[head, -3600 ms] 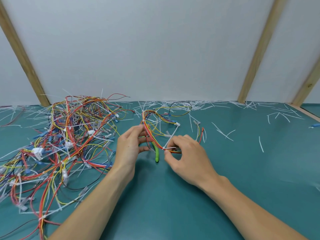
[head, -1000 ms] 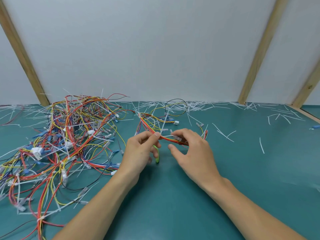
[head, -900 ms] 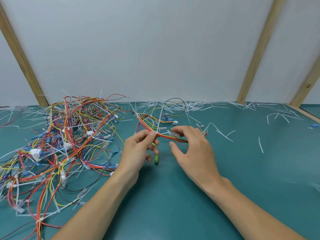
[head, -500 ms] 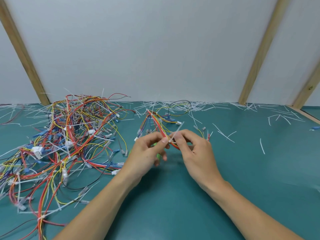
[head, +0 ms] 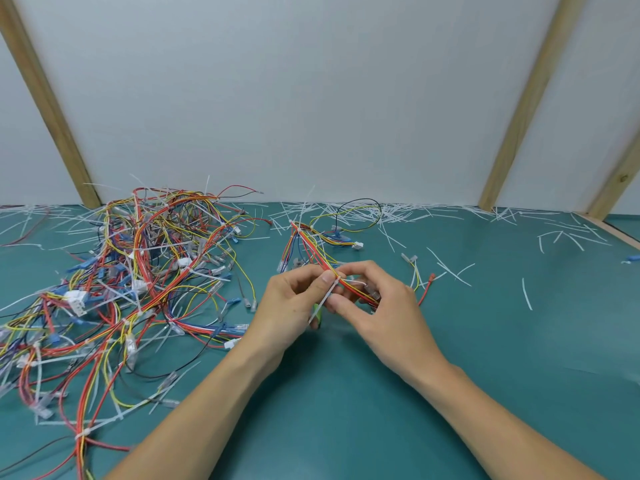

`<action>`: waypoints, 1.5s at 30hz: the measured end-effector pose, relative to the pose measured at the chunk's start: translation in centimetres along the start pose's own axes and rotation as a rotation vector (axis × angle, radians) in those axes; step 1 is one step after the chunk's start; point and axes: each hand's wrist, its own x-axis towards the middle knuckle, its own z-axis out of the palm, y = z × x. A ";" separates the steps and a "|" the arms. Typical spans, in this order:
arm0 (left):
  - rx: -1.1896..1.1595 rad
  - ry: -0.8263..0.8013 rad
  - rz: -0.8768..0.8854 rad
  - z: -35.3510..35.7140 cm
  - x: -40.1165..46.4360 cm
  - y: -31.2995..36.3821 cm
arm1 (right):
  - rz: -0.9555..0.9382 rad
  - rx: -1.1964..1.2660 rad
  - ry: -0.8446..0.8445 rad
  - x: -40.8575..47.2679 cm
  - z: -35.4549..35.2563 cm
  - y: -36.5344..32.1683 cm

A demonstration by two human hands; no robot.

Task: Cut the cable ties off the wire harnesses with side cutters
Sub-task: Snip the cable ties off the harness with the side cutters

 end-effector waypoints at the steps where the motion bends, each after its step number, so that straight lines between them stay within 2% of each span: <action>1: -0.009 -0.003 -0.009 0.0 0.0 0.0 | -0.007 -0.002 0.015 0.0 0.0 0.0; 9: -0.069 0.020 -0.094 0.3 0.2 0.1 | -0.054 -0.014 0.155 0.2 -0.1 0.1; 20: -0.034 0.033 -0.099 0.2 0.1 0.0 | -0.086 -0.068 0.149 0.1 -0.2 0.2; 23: -0.057 0.089 -0.085 0.1 0.2 0.1 | -0.089 -0.116 0.171 0.1 -0.2 0.1; 27: -0.068 0.207 -0.065 -0.2 0.5 0.2 | -0.158 -0.311 0.282 0.5 -1.0 0.0; 30: -0.080 0.310 -0.061 -0.5 0.7 0.2 | -0.060 -0.272 0.324 0.6 -1.4 0.1; 34: -0.135 0.437 -0.071 -1.0 1.0 0.4 | 0.128 -0.203 0.279 0.8 -1.6 0.7; 37: -0.211 0.488 -0.086 -1.4 1.1 0.7 | 0.180 -0.247 0.186 0.8 -1.5 1.0; 40: -0.249 0.528 -0.089 -1.7 1.2 0.8 | 0.108 -0.336 0.098 0.7 -1.2 1.1; 45: -0.226 0.562 -0.070 -1.9 1.3 0.6 | 0.007 -0.330 0.004 0.7 -0.9 0.9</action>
